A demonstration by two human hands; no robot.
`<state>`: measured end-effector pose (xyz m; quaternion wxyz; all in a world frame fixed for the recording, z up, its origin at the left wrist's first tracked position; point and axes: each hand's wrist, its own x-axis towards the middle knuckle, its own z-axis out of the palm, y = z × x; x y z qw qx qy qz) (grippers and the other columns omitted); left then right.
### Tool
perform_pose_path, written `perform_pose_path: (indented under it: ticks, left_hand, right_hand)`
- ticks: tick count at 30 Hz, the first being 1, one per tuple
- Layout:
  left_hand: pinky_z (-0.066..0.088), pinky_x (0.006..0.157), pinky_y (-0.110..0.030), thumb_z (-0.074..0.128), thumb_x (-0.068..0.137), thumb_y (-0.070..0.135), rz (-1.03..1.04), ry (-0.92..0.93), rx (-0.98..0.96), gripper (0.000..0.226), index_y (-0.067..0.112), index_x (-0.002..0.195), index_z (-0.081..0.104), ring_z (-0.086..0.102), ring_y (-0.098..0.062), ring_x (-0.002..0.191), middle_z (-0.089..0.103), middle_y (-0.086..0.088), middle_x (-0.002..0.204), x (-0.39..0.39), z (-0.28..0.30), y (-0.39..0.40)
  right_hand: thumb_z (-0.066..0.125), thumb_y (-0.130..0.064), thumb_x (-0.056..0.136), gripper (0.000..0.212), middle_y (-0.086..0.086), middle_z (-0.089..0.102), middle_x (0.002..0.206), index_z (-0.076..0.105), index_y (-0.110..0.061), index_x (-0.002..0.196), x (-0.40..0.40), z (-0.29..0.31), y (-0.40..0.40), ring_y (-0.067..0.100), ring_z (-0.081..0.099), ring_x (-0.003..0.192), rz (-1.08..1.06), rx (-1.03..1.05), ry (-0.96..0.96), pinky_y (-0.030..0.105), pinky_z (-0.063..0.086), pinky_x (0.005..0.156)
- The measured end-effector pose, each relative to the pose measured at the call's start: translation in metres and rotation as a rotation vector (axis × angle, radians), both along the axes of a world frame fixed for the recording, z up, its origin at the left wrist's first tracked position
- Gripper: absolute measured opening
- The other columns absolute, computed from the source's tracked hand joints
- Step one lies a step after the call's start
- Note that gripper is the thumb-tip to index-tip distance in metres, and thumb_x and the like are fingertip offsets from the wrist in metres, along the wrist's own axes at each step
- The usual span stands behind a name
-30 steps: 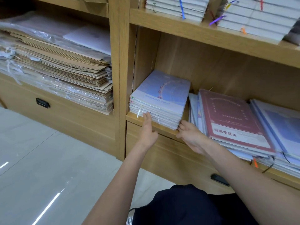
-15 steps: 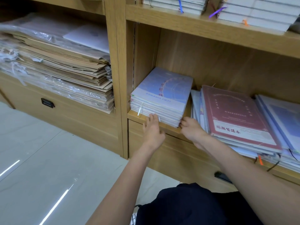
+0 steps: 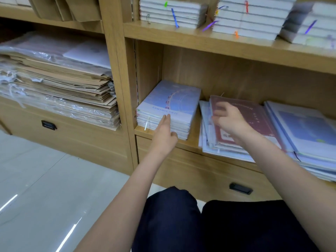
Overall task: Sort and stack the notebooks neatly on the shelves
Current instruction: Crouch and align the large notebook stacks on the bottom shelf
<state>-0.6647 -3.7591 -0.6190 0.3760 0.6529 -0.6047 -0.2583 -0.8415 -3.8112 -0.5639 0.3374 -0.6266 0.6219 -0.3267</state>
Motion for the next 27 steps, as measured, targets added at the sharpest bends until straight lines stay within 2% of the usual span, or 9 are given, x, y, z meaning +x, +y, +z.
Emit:
perform_pose_path:
  ticks: [2,4,7,10,13,15,19,24,27]
  left_hand:
    - [0.010,0.109,-0.017,0.045,0.094,0.006,-0.088,-0.054,-0.045,0.062,0.008,0.148,0.015,0.013,-0.017,0.143,0.015,-0.006,0.156,-0.013,0.012,0.000]
    - [0.012,0.107,-0.017,0.050,0.093,0.009,-0.219,-0.091,-0.058,0.065,0.008,0.148,0.015,0.017,-0.019,0.143,0.018,-0.007,0.155,-0.030,0.018,-0.004]
    - [0.016,0.109,-0.021,0.063,0.087,0.019,-0.430,-0.223,0.017,0.081,0.012,0.149,0.011,0.013,-0.018,0.144,0.016,-0.008,0.156,-0.058,0.013,-0.018]
    - [0.021,0.113,-0.028,0.074,0.077,0.032,-0.520,-0.384,0.130,0.103,0.023,0.150,0.002,0.009,-0.020,0.145,0.001,-0.009,0.158,-0.080,-0.001,-0.035]
    - [0.032,0.109,-0.033,0.075,0.077,0.023,-0.524,-0.519,0.170,0.106,0.039,0.147,-0.003,0.028,-0.028,0.139,-0.014,-0.008,0.156,-0.092,-0.010,-0.039]
    - [0.037,0.106,-0.034,0.074,0.078,0.015,-0.483,-0.533,0.114,0.104,0.043,0.146,-0.001,0.036,-0.028,0.135,-0.008,-0.009,0.157,-0.094,-0.013,-0.036]
    - [0.039,0.104,-0.036,0.074,0.077,0.012,-0.399,-0.470,0.035,0.101,0.041,0.146,0.006,0.039,-0.028,0.133,0.003,-0.006,0.158,-0.097,-0.025,-0.031]
    - [0.034,0.106,-0.032,0.074,0.077,0.010,-0.369,-0.429,-0.075,0.093,0.033,0.146,0.015,0.034,-0.024,0.135,-0.002,0.000,0.158,-0.096,-0.035,-0.027]
    - [0.022,0.111,-0.027,0.073,0.078,0.008,-0.367,-0.319,-0.119,0.084,0.033,0.143,0.027,0.020,-0.017,0.141,0.009,-0.001,0.157,-0.087,-0.034,-0.031]
  right_hand:
    - [0.054,-0.003,0.090,0.050,0.004,0.052,0.132,0.042,-0.017,0.136,-0.030,0.010,0.012,0.021,0.049,0.123,-0.013,-0.093,0.033,0.030,0.045,0.087]
    - [0.062,-0.012,0.088,0.052,0.005,0.049,0.137,0.043,-0.017,0.135,-0.065,0.006,0.025,0.022,0.044,0.128,-0.004,-0.118,0.184,0.034,0.040,0.099]
    - [0.071,-0.037,0.080,0.071,0.005,0.041,0.144,0.038,-0.017,0.140,-0.111,-0.010,0.036,0.024,0.037,0.133,0.067,0.007,0.456,0.035,0.032,0.104]
    - [0.073,-0.052,0.067,0.092,0.010,0.032,0.148,0.033,-0.019,0.143,-0.139,-0.014,0.037,0.026,0.027,0.137,0.137,0.049,0.565,0.036,0.026,0.110]
    - [0.076,-0.047,0.070,0.100,0.012,0.012,0.155,0.019,-0.022,0.148,-0.152,-0.027,0.037,0.026,0.007,0.142,0.194,0.074,0.731,0.033,0.014,0.113]
    - [0.074,-0.042,0.075,0.103,0.012,0.003,0.156,0.007,-0.022,0.150,-0.154,-0.038,0.037,0.028,0.001,0.143,0.207,0.022,0.894,0.035,0.012,0.114]
    - [0.067,-0.039,0.083,0.102,0.018,0.003,0.155,-0.005,-0.013,0.149,-0.143,-0.049,0.036,0.036,0.009,0.141,0.179,-0.136,1.214,0.043,0.014,0.113]
    - [0.069,-0.034,0.082,0.100,0.017,0.007,0.155,-0.002,-0.014,0.149,-0.138,-0.050,0.034,0.040,0.015,0.138,0.152,-0.176,1.254,0.047,0.016,0.112]
    - [0.068,-0.027,0.083,0.097,0.015,0.003,0.156,-0.003,-0.016,0.149,-0.132,-0.053,0.034,0.043,0.011,0.138,0.167,-0.162,1.186,0.051,0.014,0.113]
